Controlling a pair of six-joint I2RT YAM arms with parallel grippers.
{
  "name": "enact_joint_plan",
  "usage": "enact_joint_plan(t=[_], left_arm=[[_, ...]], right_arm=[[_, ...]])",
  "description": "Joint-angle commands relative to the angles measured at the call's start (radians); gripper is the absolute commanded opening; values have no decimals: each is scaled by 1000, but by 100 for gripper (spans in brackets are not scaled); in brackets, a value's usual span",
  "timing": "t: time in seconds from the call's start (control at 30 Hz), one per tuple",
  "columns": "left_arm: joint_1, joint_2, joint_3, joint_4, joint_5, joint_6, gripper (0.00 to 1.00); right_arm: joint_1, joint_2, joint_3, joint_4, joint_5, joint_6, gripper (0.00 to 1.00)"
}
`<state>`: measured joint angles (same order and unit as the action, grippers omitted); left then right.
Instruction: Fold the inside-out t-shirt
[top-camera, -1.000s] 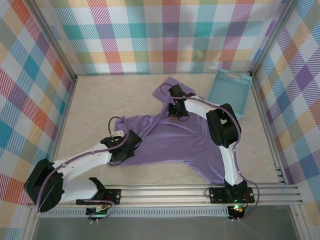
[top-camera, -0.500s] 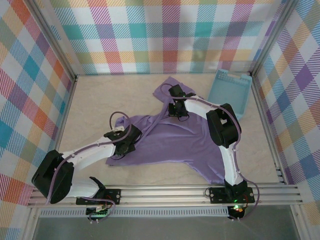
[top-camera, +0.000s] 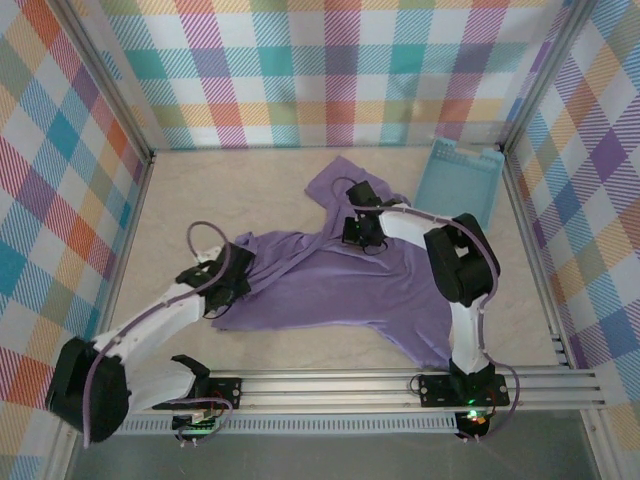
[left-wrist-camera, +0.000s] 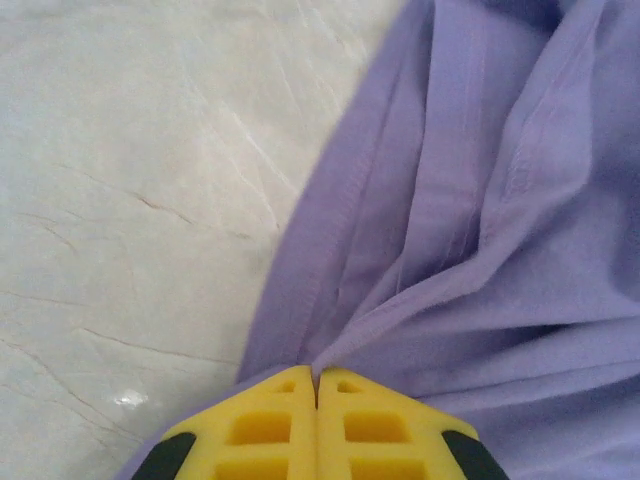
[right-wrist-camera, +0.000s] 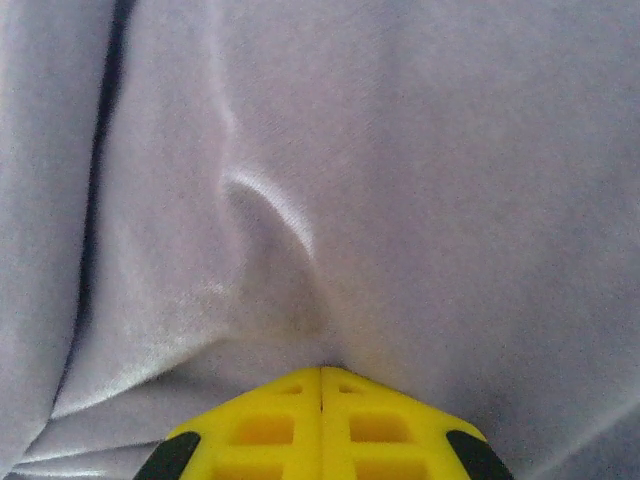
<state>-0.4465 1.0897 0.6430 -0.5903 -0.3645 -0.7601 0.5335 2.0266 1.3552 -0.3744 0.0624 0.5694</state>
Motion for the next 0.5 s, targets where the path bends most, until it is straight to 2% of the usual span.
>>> enact_joint_plan(t=[0.0,0.17,0.23,0.37,0.47], left_arm=[[77,-103,-13,7,42,62,0],[139,-150,9,-6,76,103,0],[140,-133,7,15,120,114,0],[140,-101,-25,51,190,110,0],[138,-98,-41,66,220,115,0]], right_arm=[[56,-48,-77,3,-34,60,2],[161,-97,-147,15,-37,96,1],[184,-122,-150,1,-22,90,5],[155,-177,-63,-79,73,11,15],[95,-174,31,-77,95,-77,24]])
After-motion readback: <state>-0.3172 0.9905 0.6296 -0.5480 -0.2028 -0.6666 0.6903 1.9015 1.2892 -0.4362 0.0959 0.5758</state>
